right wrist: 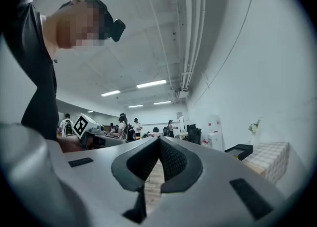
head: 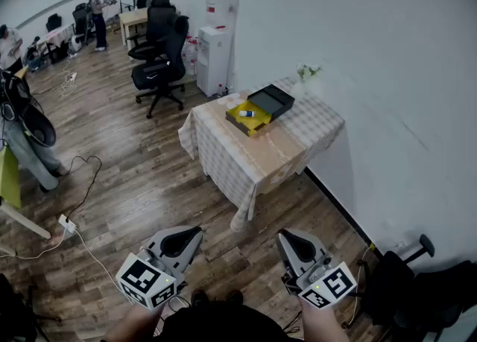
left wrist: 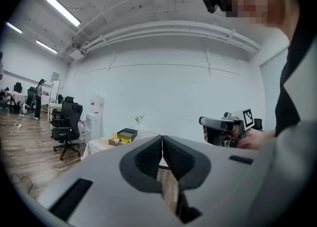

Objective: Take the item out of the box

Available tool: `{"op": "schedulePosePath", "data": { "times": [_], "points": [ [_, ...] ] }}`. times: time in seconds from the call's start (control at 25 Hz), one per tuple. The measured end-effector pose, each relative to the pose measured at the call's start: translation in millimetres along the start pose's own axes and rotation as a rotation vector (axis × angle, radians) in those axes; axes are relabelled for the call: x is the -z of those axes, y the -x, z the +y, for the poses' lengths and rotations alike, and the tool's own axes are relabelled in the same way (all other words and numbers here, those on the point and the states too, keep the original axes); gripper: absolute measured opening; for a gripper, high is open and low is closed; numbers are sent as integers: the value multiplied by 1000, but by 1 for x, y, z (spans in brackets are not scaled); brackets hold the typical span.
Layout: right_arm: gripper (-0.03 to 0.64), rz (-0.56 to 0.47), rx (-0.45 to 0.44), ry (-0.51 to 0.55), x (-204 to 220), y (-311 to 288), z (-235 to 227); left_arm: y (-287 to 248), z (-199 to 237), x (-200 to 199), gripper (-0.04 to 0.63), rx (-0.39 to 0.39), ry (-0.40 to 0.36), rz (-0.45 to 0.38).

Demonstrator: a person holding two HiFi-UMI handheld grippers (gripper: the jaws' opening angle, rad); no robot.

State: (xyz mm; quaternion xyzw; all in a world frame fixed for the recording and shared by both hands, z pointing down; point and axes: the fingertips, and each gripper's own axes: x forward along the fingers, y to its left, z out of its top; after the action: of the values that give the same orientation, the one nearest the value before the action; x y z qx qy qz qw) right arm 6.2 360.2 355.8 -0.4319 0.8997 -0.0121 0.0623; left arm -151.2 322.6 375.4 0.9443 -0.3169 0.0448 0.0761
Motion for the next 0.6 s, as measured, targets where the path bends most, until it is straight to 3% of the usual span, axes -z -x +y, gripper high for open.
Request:
{"op": "schedulePosePath", "data": {
  "times": [0.6],
  "points": [
    [35, -16, -13, -23, -3, 16, -16, -15, -18, -2, 15, -14, -18, 3]
  ]
}}
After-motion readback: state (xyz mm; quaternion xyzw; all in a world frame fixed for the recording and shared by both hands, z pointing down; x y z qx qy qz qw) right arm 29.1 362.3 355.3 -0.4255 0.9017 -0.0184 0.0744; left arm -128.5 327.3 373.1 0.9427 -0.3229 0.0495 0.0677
